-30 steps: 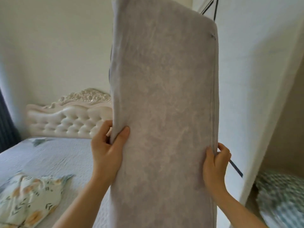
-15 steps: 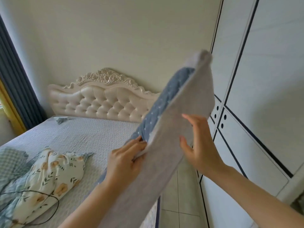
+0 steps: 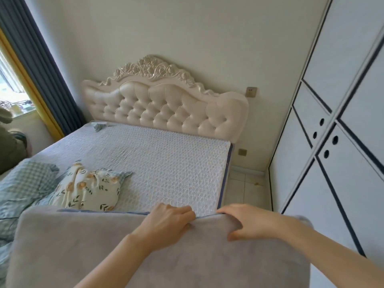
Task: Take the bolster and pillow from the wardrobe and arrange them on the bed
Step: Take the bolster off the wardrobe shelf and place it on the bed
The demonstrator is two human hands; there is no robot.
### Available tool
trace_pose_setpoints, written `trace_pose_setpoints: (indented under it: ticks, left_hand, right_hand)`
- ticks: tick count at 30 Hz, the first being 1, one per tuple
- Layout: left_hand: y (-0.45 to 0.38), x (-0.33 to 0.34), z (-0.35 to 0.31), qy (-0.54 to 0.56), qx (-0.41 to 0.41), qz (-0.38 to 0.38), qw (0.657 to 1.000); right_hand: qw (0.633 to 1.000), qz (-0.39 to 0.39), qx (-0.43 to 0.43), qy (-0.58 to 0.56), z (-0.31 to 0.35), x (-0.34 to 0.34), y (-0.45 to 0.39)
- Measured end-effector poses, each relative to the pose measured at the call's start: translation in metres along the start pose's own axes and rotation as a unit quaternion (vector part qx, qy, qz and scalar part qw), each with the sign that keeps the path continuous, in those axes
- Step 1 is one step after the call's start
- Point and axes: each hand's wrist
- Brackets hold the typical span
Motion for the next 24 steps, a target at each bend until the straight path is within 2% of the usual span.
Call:
trace_pose_setpoints:
  ticks: [5, 12, 15, 21, 24]
  left_hand:
    - [-0.075, 0.028, 0.025, 0.011, -0.052, 0.013, 0.998]
    - [-0.174, 0.060, 0.060, 0.037, -0.090, 0.010, 0.995]
    - [-0.217, 0.072, 0.082, 0.049, -0.115, 0.016, 0.992]
    - [-0.299, 0.104, 0.141, 0.068, -0.135, 0.027, 0.988]
    - [-0.344, 0.122, 0.178, 0.052, -0.150, 0.064, 0.985]
  right_hand:
    - [1.000, 0.018, -0.014, -0.017, -0.076, -0.026, -0.047]
    - [0.995, -0.062, -0.033, 0.065, -0.166, -0.071, -0.101]
    - [0.994, -0.074, -0.025, 0.082, -0.202, -0.094, -0.125]
    - [0.996, -0.055, -0.026, 0.067, -0.275, -0.128, -0.184]
    - [0.998, -0.039, -0.018, 0.054, -0.315, -0.145, -0.223]
Point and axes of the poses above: each hand's wrist, its own y-axis away from the middle knuckle, its own x-axis out of the palm, z = x × y, and after that the axes turned 5 degrees about y, right-handed
